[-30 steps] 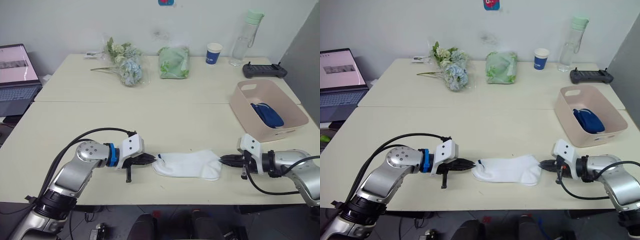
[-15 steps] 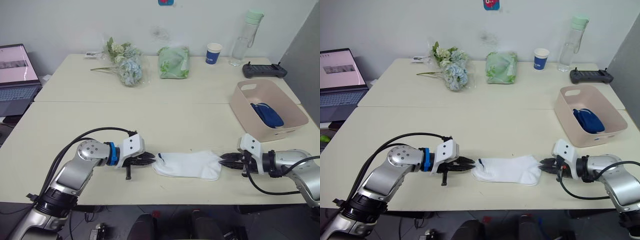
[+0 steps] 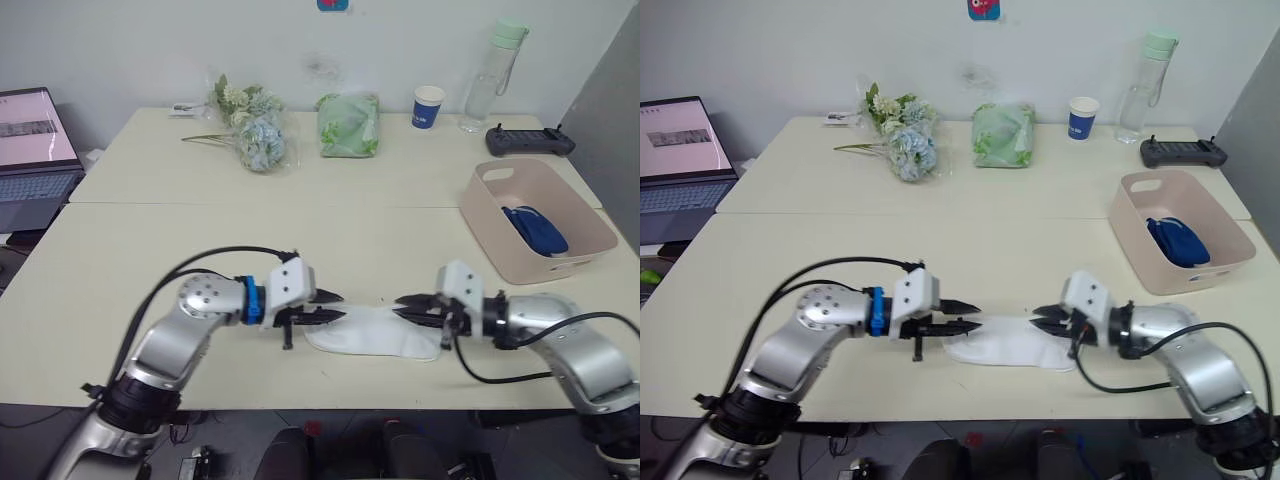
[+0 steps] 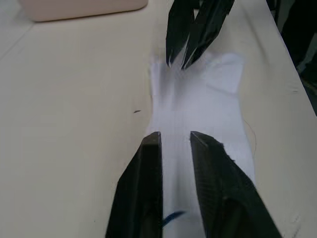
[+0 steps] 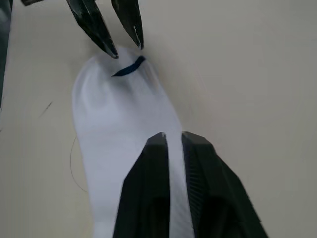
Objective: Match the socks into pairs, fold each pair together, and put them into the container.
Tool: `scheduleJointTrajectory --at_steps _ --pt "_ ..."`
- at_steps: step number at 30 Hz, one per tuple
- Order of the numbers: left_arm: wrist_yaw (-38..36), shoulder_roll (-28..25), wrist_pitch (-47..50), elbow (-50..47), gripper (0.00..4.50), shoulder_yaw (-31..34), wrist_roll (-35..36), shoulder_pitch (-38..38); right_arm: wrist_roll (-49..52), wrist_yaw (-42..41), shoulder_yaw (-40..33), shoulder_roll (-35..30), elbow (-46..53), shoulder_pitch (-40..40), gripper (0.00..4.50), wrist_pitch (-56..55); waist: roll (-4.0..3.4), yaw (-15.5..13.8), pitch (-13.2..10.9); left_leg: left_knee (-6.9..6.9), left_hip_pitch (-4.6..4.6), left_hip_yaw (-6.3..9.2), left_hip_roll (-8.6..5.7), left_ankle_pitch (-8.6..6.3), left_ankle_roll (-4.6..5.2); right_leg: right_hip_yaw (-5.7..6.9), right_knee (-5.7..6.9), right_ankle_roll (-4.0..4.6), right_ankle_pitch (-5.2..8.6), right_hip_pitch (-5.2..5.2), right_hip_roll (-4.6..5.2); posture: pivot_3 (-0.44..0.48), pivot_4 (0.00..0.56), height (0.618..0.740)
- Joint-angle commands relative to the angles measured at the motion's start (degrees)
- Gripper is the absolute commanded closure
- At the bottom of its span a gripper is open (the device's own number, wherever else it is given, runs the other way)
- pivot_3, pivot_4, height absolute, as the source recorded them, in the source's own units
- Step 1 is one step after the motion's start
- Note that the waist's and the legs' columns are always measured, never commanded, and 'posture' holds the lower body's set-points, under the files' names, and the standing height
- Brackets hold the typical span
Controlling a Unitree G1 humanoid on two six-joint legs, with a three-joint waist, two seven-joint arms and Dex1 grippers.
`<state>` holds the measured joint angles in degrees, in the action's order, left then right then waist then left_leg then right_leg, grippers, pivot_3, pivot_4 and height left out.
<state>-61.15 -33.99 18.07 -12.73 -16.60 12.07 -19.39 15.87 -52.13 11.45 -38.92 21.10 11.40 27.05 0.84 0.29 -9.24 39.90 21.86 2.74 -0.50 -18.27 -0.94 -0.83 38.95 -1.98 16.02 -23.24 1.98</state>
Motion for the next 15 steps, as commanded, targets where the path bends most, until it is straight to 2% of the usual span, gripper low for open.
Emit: scheduleJointTrajectory --at_steps 1,5,10,15 --pt "1.13 -0.65 -2.9 1.99 4.47 -0.52 -2.53 1.83 -4.56 0.58 0.45 -1.63 -2.34 -1.55 4.5 -5.77 0.0 0.0 0.0 0.0 -0.01 0.0 0.01 0.0 0.0 0.0 0.0 0.0 0.0 0.0 0.0 0.0 0.15 0.74" --pt "0.36 -3.69 -6.26 5.56 4.47 0.17 -4.74 4.63 -5.75 -1.64 -1.73 -5.22 -4.85 -5.51 4.5 -10.14 0.0 -0.01 0.0 -0.01 -0.03 0.0 0.01 0.0 0.0 0.0 -0.01 0.0 0.0 0.01 0.0 0.0 0.15 0.74" --pt "-0.4 -5.68 -8.47 7.11 4.47 2.34 -3.74 5.49 -4.33 -4.21 -6.07 -8.89 -6.55 -9.56 4.5 -13.25 -0.03 -0.03 0.02 -0.01 -0.09 0.0 0.02 -0.01 0.01 0.0 -0.01 0.0 0.0 0.08 0.01 0.0 0.15 0.74" --pt "-0.87 -4.27 -7.8 3.79 4.47 4.86 0.65 5.36 4.56 -4.75 -13.52 -8.79 -3.3 -11.25 4.5 -6.02 -0.02 -0.05 0.02 0.0 -0.06 -0.01 0.02 -0.01 0.02 -0.01 -0.01 0.0 0.0 0.07 0.01 0.0 0.15 0.74"
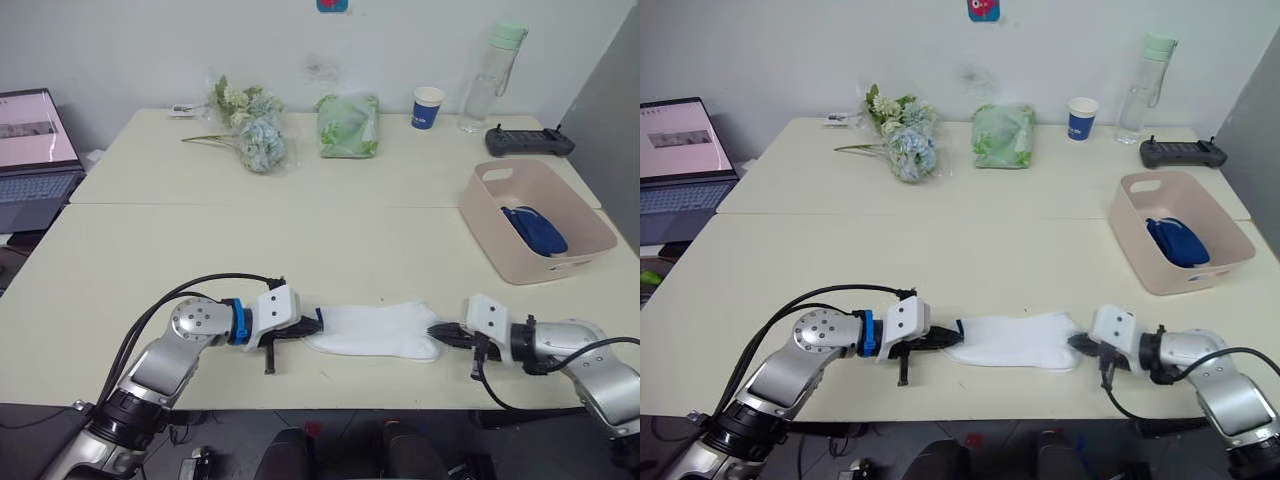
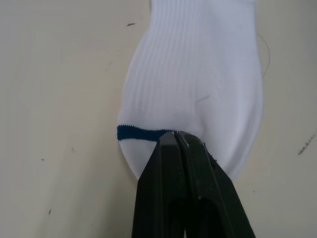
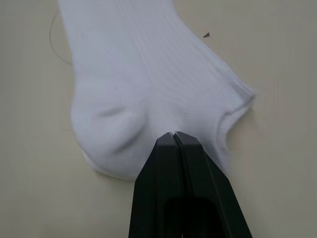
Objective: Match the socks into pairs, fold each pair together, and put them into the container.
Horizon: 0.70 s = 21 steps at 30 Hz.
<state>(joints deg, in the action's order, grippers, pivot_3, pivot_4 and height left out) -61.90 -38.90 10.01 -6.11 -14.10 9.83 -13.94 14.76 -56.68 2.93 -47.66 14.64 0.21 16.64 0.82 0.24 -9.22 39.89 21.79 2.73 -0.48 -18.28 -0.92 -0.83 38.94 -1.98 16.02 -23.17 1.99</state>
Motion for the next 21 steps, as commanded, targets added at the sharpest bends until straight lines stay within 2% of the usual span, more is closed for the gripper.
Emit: scheduleJointTrajectory --at_steps 1,2,4,15,19,21 --pt "-0.18 0.74 0.61 -3.85 4.47 2.82 3.74 -0.06 8.06 0.29 -6.6 0.32 3.75 -0.06 4.5 7.16 0.0 0.01 0.0 0.01 -0.01 0.0 0.0 0.0 0.0 -0.01 0.01 0.0 0.0 0.0 0.01 0.0 0.15 0.74" --pt "-0.32 0.7 0.68 -4.64 4.47 3.18 4.31 -0.03 9.75 1.02 -7.94 0.63 4.05 -0.03 4.5 9.53 0.0 0.01 0.0 0.0 -0.01 0.0 0.02 0.0 0.0 -0.01 0.01 0.0 0.0 0.0 0.01 0.0 0.15 0.74" --pt "-0.61 0.12 0.25 -5.66 4.5 3.57 4.7 0.13 10.86 1.91 -9.25 0.78 3.75 -0.2 3.9 12.03 0.0 -0.01 0.0 0.0 0.0 0.03 0.03 0.0 0.0 0.0 0.01 0.0 0.0 0.0 0.01 0.0 0.15 0.74" --pt "-0.83 -0.19 0.03 -6.79 4.5 3.83 4.58 0.18 11.76 4.5 -5.87 3.89 1.65 0.73 0.02 21.63 -0.01 0.08 0.01 -0.01 -0.01 -0.01 0.01 0.0 0.0 -0.02 0.01 0.0 0.0 0.0 0.0 0.0 0.15 0.74" --pt "-0.53 0.12 0.0 -6.56 4.5 3.77 4.3 -0.21 11.64 3.76 -3.42 3.76 3.74 0.2 0.02 22.15 0.0 0.08 0.01 -0.02 -0.02 0.01 0.03 0.0 0.01 0.01 0.01 0.0 0.0 0.0 -0.01 0.0 0.15 0.74" --pt "-0.36 0.21 -0.03 -6.46 4.5 3.7 4.14 -0.41 12.48 3.91 -3.29 4.26 4.56 0.21 0.45 23.0 0.0 0.09 0.01 -0.02 -0.02 0.01 0.04 0.0 0.01 0.01 0.0 0.0 0.0 0.0 -0.02 0.0 0.15 0.74"
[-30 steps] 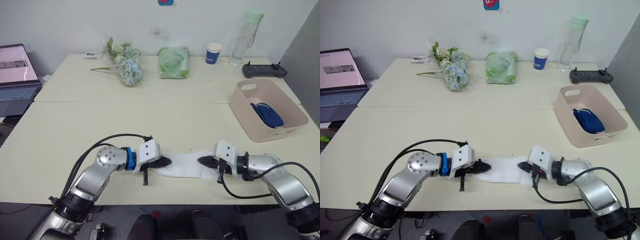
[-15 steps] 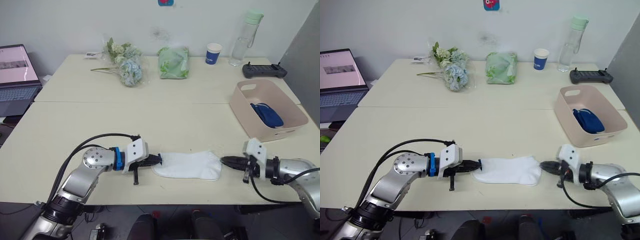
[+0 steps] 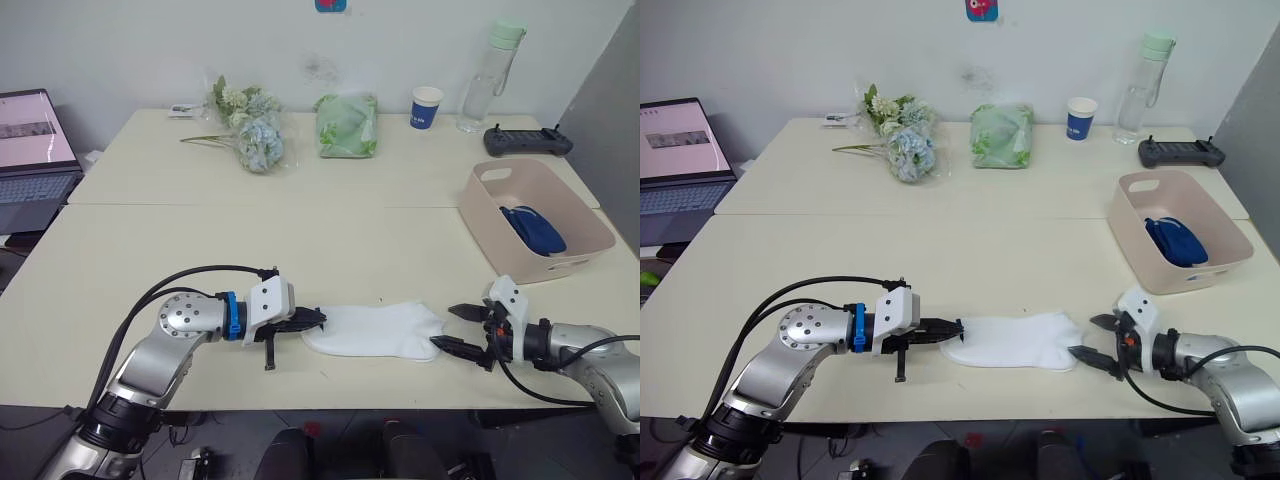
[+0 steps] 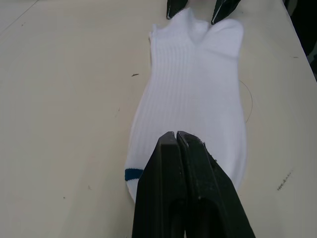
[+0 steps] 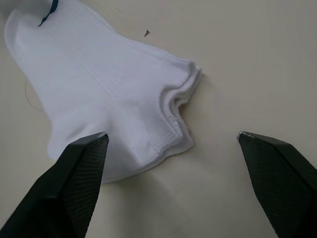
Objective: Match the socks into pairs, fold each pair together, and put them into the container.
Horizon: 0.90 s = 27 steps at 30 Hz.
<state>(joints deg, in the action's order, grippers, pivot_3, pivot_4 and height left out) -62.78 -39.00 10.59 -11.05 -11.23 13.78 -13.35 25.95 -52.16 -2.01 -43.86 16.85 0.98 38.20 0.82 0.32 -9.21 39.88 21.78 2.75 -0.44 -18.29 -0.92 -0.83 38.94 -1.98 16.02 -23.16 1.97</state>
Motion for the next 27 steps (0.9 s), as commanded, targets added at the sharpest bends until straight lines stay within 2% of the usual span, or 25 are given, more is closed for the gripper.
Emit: scheduleJointTrajectory --at_steps 1,10,12,17,22,27 --pt "0.67 0.36 -0.57 -1.46 4.5 0.83 0.15 -1.11 1.57 -0.88 1.83 0.32 2.81 -0.58 0.66 1.73 0.0 0.0 0.0 0.0 0.0 0.0 0.0 0.0 0.0 0.0 0.0 0.0 0.0 0.0 0.0 0.0 0.15 0.74" --pt "0.97 0.69 -0.42 -1.98 4.5 0.49 0.54 -1.63 5.72 0.92 -0.86 1.77 2.28 2.56 3.94 7.12 0.0 0.0 0.0 0.0 0.01 -0.01 -0.01 0.0 0.0 -0.01 0.0 0.0 0.0 -0.01 0.0 0.0 0.15 0.74" --pt "0.5 0.98 -0.11 -2.23 4.5 0.34 0.99 -2.52 7.61 0.65 -2.22 1.69 1.43 3.67 4.47 8.86 0.0 -0.04 0.0 0.0 0.02 -0.01 -0.02 0.0 0.0 0.0 0.0 0.0 0.0 -0.01 0.0 0.0 0.15 0.74" --pt "-0.16 3.71 1.83 -1.35 4.5 -1.82 1.52 -6.19 12.79 -1.35 -5.37 -0.04 -0.71 6.38 4.47 13.77 0.0 -0.17 0.0 0.01 0.04 -0.01 -0.06 0.0 0.0 0.01 -0.02 0.0 0.0 -0.01 0.0 0.0 0.15 0.74" --pt "0.18 9.77 2.67 2.85 4.5 -7.07 -0.49 -9.77 13.37 -3.8 -5.22 -2.36 -3.68 8.1 4.47 14.23 0.0 -0.21 0.0 0.02 0.06 -0.02 -0.12 0.0 0.0 0.0 -0.04 0.0 0.0 0.0 -0.04 0.0 0.15 0.74" --pt "1.87 14.97 -3.72 12.56 4.5 -11.35 -5.99 -11.04 14.23 -3.99 -4.75 -2.17 -3.46 9.12 4.47 15.36 0.0 0.07 0.0 0.02 0.03 -0.04 -0.05 0.0 0.0 -0.06 0.01 0.0 0.0 -0.01 -0.24 0.0 0.15 0.74"
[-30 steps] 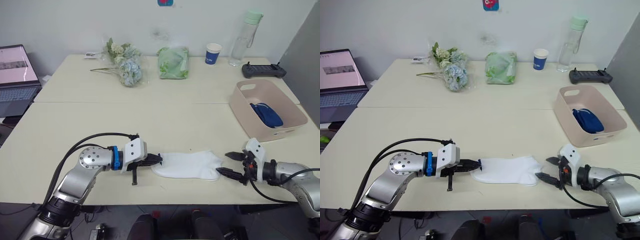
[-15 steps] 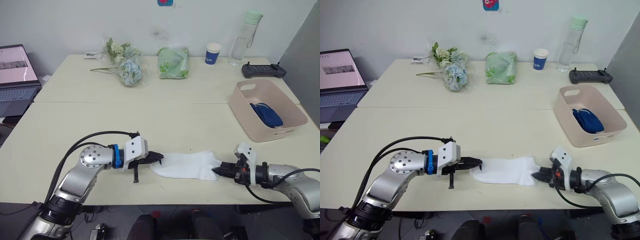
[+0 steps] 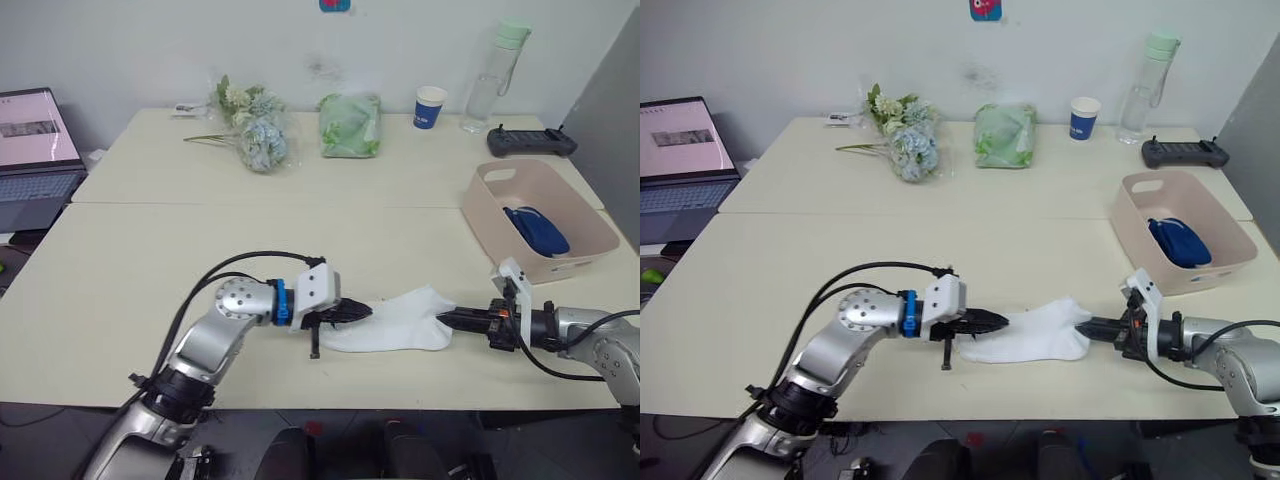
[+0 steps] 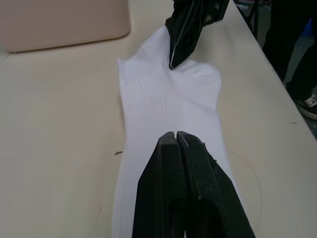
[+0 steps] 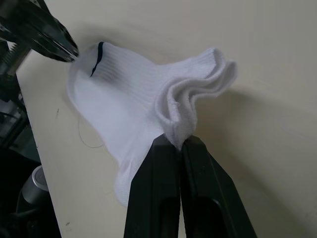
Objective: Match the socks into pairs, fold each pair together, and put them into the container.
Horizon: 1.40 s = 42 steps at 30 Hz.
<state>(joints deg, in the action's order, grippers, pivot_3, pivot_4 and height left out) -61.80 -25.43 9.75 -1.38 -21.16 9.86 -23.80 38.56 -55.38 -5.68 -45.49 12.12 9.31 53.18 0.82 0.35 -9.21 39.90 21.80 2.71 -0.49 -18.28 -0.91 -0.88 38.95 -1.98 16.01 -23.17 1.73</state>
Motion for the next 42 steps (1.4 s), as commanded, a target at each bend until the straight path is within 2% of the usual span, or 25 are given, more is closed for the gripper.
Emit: scheduleJointTrajectory --at_steps 1,9,16,20,23,27,31,35,41,42 --pt "1.12 2.16 -3.36 4.56 4.5 -2.01 -2.89 -0.72 1.91 -0.79 -1.09 -0.55 1.73 0.73 4.47 0.55 0.0 0.03 0.0 0.0 0.0 0.0 0.02 0.0 0.0 0.0 0.0 0.0 0.0 -0.01 -0.01 0.0 0.15 0.74" --pt "2.46 4.58 -4.68 10.77 4.5 -3.26 -6.79 -0.85 8.31 0.4 -3.08 0.03 7.15 1.83 4.47 4.82 -0.01 -0.18 0.01 0.02 0.03 0.03 0.01 0.0 0.0 0.03 -0.01 0.0 0.0 -0.01 0.01 0.0 0.15 0.74" --pt "2.53 3.32 -4.17 10.44 4.5 -2.73 -7.34 0.27 18.04 6.15 -3.25 4.98 11.66 8.09 4.47 11.34 -0.02 -0.12 0.03 0.01 0.01 0.06 0.03 0.0 0.0 0.03 0.0 0.0 0.0 0.0 0.05 0.0 0.15 0.74" --pt "3.38 3.04 -2.97 7.56 4.5 -0.54 -5.53 0.93 18.11 7.42 0.05 7.52 11.87 10.39 4.47 11.76 -0.02 -0.13 0.03 0.01 0.02 0.05 -0.01 0.0 0.0 0.04 -0.01 0.0 0.0 0.0 0.25 0.0 0.15 0.74" --pt "2.7 0.42 2.26 -0.04 4.5 2.87 -2.03 2.55 15.18 6.35 3.8 7.7 11.32 11.18 4.47 9.79 -0.02 0.02 0.03 0.0 0.02 0.07 0.02 0.0 0.0 0.06 0.0 0.0 0.0 -0.01 0.25 0.0 0.15 0.74" --pt "0.29 -7.76 14.29 -13.3 4.5 10.98 6.76 4.7 12.66 4.1 8.29 7.97 9.5 13.78 4.47 7.81 -0.03 0.57 0.01 -0.02 0.03 0.09 0.06 0.0 0.0 0.06 0.02 0.0 0.0 -0.07 0.24 0.0 0.15 0.74" --pt "-0.32 -15.51 19.98 -17.55 4.5 18.53 11.51 6.0 9.3 2.41 14.07 10.8 6.23 17.75 4.47 5.76 -0.04 0.98 0.02 -0.03 0.02 0.13 0.07 0.0 0.0 0.11 0.0 0.0 0.0 -0.05 0.24 0.0 0.15 0.74" --pt "0.03 -18.75 21.09 -17.59 4.5 21.27 12.31 7.15 4.79 1.06 19.83 14.18 2.22 20.59 4.47 2.96 -0.03 1.12 0.01 -0.04 0.04 0.15 0.03 0.0 0.0 0.14 -0.01 0.0 0.0 -0.04 0.24 0.0 0.15 0.74" --pt "2.39 -18.65 22.01 -20.03 4.5 21.87 13.29 8.08 -2.09 -1.1 25.06 16.57 -3.52 22.19 4.47 -1.94 -0.03 0.98 0.01 -0.04 0.06 0.15 0.02 0.01 -0.02 0.14 -0.04 0.0 0.0 -0.06 0.29 0.0 0.15 0.74" --pt "2.66 -18.69 22.27 -20.62 4.5 21.94 13.56 8.26 -2.54 -1.36 25.05 16.54 -3.73 22.24 4.24 -2.27 -0.03 1.02 0.01 -0.03 0.07 0.14 0.02 0.01 -0.02 0.13 -0.05 0.0 0.0 -0.06 0.3 0.0 0.15 0.74"
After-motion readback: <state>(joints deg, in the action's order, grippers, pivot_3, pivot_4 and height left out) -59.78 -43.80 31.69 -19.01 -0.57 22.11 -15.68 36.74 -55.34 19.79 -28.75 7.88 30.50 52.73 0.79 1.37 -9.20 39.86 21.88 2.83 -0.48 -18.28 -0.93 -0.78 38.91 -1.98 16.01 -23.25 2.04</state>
